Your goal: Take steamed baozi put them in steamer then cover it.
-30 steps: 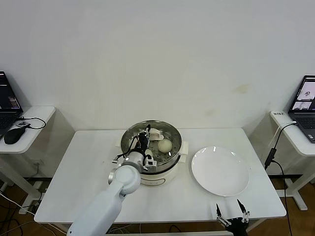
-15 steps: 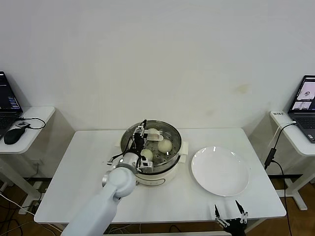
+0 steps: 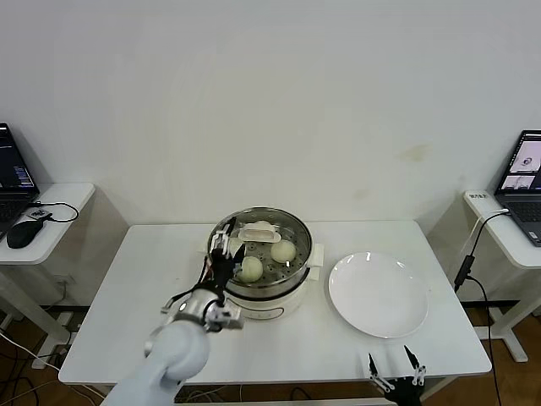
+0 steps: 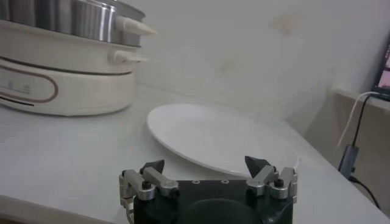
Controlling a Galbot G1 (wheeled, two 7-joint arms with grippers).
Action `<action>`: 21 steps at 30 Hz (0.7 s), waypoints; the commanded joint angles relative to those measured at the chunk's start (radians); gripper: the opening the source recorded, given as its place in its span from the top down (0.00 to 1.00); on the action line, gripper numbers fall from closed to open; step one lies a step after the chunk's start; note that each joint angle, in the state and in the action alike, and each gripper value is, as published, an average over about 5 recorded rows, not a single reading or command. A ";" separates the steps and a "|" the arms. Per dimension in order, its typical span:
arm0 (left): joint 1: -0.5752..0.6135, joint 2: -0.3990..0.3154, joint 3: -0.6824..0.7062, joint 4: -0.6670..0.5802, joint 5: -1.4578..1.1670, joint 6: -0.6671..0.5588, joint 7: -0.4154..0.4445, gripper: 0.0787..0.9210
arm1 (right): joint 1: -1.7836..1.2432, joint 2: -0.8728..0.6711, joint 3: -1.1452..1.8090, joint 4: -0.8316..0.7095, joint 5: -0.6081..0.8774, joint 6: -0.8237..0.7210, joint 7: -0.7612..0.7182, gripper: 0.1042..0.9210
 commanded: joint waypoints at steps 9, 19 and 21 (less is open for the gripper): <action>0.653 -0.022 -0.509 -0.130 -1.082 -0.494 -0.328 0.12 | -0.032 -0.055 -0.016 0.058 0.057 0.043 -0.001 0.12; 0.719 -0.103 -0.492 -0.089 -1.274 -0.533 -0.403 0.12 | -0.021 -0.114 -0.085 0.095 0.118 0.006 -0.002 0.12; 0.715 -0.106 -0.492 -0.063 -1.259 -0.529 -0.401 0.12 | -0.021 -0.112 -0.095 0.112 0.112 0.001 -0.001 0.12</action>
